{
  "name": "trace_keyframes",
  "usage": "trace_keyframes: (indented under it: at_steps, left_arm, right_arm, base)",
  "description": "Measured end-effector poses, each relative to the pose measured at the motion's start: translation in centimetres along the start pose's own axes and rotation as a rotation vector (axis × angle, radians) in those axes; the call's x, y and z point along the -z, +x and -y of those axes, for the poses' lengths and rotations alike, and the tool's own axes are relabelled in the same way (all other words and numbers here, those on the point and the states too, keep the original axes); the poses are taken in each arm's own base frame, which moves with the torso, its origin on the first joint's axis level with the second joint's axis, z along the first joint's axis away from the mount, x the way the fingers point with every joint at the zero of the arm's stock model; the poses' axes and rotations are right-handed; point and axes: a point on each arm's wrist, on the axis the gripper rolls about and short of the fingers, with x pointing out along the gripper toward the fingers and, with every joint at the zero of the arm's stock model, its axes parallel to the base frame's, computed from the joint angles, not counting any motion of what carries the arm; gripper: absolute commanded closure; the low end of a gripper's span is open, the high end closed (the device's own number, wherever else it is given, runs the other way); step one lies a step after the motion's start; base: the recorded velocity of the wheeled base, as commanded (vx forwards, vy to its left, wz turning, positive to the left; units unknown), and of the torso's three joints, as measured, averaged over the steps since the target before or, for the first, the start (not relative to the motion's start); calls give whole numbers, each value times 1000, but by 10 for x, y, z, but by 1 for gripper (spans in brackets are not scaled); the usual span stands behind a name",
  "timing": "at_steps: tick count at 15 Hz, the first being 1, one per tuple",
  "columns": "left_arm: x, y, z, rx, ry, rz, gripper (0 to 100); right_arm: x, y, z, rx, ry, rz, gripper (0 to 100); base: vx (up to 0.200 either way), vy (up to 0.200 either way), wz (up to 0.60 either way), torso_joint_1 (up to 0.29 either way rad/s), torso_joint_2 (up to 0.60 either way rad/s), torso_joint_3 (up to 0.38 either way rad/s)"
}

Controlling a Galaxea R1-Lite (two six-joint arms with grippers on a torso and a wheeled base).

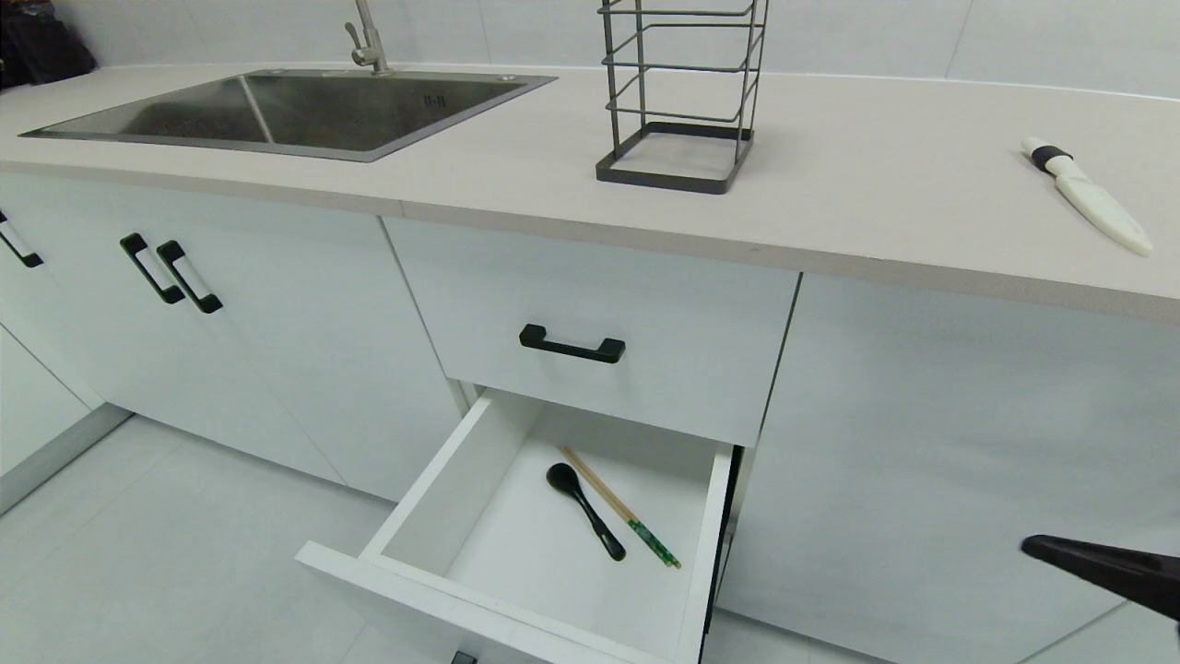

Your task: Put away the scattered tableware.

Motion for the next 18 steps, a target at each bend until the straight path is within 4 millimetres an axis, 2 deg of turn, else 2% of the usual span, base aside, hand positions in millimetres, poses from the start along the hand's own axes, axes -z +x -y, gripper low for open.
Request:
trace_keyframes:
  at_steps: [3,6,8,10,13,14,17,18]
  left_arm:
    - [0,0,0,0,0,0,0]
    - [0,0,0,0,3,0,0]
    - [0,0,0,0,1,0,0]
    - [0,0,0,-2,0,0,0]
    - [0,0,0,-4,1,0,0]
    - [0,0,0,-5,1,0,0]
    - [-3,0,0,-3,5,27,0]
    - [-5,0,0,-1,8,56,0]
  right_arm:
    - [-1,-34,8,266,13,94,0]
    - [3,-57,8,564,-24,137,0]
    - [14,-69,-5,622,-76,161,0]
    - [36,-77,-19,602,-94,140,0]
    - [79,-83,-33,446,-103,-44,0]
    - [84,-85,-35,447,-108,-50,0]
    - [86,-92,-31,787,-49,-8,0]
    - [86,-93,-31,839,-10,18,0]
  base:
    - [0,0,0,0,0,0]
    - [0,0,0,0,0,0]
    - [0,0,0,0,0,0]
    - [0,0,0,0,0,0]
    - [0,0,0,0,0,0]
    - [0,0,0,0,0,0]
    - [0,0,0,0,0,0]
    - [0,0,0,0,0,0]
